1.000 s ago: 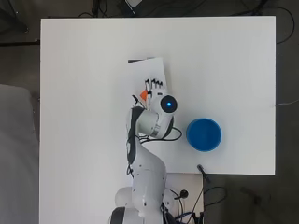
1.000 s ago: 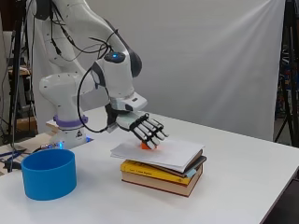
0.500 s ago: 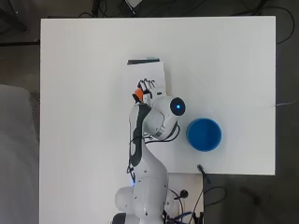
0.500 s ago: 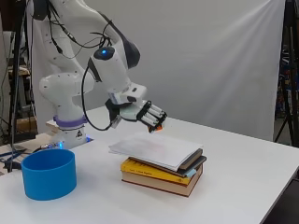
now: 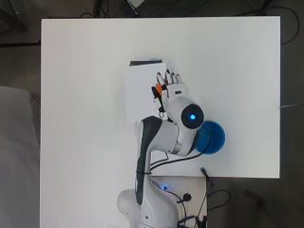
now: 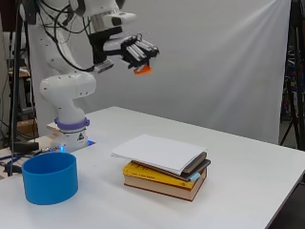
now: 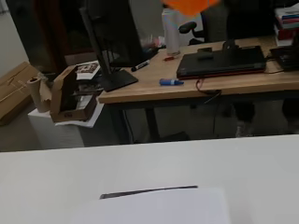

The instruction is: Teleoperate dual arm-hand system to pick and place objects

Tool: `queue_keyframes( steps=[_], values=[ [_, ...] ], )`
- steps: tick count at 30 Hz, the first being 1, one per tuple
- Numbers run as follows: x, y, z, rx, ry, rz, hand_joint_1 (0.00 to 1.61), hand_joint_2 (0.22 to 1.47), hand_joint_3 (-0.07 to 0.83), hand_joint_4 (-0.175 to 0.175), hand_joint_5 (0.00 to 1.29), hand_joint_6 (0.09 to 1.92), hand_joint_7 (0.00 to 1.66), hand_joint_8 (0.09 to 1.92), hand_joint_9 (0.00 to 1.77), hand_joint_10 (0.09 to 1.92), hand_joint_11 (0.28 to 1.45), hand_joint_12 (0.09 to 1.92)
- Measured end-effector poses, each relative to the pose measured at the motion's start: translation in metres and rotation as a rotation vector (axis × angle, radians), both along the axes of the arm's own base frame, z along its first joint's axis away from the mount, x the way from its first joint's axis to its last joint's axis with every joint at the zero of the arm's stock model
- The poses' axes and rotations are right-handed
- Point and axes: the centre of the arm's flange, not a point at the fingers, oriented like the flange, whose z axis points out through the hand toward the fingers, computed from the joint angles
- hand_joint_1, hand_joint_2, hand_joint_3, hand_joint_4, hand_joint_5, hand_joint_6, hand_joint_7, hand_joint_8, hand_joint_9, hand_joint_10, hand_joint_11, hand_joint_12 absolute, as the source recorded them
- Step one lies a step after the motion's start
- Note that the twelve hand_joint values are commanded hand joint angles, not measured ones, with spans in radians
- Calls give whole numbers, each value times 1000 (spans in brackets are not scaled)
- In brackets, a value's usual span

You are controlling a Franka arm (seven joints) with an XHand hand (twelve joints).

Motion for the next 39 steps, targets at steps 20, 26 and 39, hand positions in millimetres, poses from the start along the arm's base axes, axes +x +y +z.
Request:
queue_keyframes(
  steps=[20, 26, 39],
  values=[
    [-127, -199, -157, 53, 252, -383, 1144, 1306, 1, -141, 494, 1528, 790, 1490, 835, 1498, 571, 1167],
    [-123, -197, -183, 67, 362, -341, 1220, 1291, -5, -34, 518, 939, 677, 1523, 806, 1698, 564, 1448],
    [-129, -229, -224, 117, 452, -304, 1120, 1348, 2, -175, 542, 1591, 589, 1652, 857, 1920, 648, 1752]
  ],
)
